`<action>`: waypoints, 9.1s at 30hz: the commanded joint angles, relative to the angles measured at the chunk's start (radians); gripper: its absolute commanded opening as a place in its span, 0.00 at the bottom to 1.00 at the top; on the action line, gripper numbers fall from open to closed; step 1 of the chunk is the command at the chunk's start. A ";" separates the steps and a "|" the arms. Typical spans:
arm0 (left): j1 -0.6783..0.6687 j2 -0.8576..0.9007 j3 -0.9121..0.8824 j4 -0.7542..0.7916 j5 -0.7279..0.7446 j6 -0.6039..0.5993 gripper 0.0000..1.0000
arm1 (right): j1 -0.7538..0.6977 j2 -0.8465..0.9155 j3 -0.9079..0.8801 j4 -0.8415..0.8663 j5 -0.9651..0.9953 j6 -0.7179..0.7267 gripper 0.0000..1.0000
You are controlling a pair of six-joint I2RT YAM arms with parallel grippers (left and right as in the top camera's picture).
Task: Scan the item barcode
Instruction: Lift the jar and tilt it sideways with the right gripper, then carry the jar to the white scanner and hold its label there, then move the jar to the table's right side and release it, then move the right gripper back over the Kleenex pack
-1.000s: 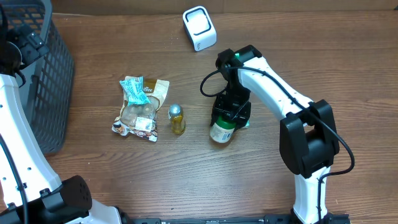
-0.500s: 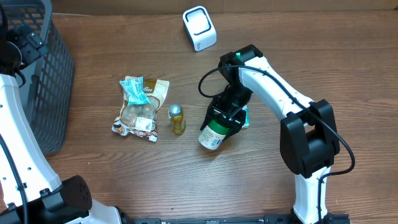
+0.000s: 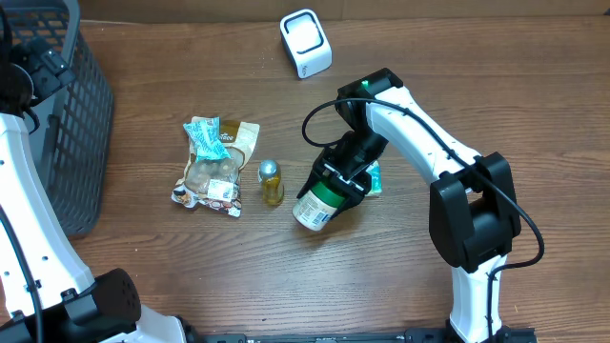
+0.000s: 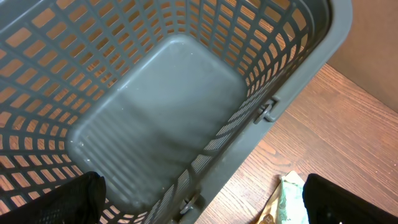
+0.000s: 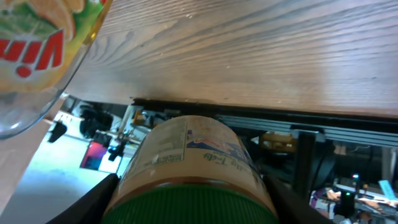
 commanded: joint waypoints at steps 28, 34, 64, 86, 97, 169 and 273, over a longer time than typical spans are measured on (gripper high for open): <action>0.003 0.005 0.009 0.004 -0.003 0.018 1.00 | -0.005 -0.001 0.028 -0.035 -0.114 0.001 0.45; 0.003 0.005 0.009 0.004 -0.003 0.018 0.99 | -0.005 -0.001 0.028 -0.035 -0.115 0.001 0.44; 0.003 0.005 0.009 0.004 -0.003 0.018 0.99 | -0.003 -0.001 0.028 0.203 0.173 0.000 0.47; 0.003 0.005 0.009 0.004 -0.003 0.018 0.99 | -0.101 -0.001 0.072 0.901 0.436 -0.079 0.20; 0.003 0.005 0.009 0.004 -0.003 0.018 1.00 | -0.105 0.002 0.079 1.575 0.627 -0.293 0.17; 0.003 0.005 0.009 0.004 -0.003 0.018 1.00 | -0.236 -0.220 0.079 0.979 0.754 -0.315 0.13; 0.003 0.005 0.009 0.004 -0.003 0.018 1.00 | -0.133 -0.189 -0.282 0.714 0.633 -0.323 1.00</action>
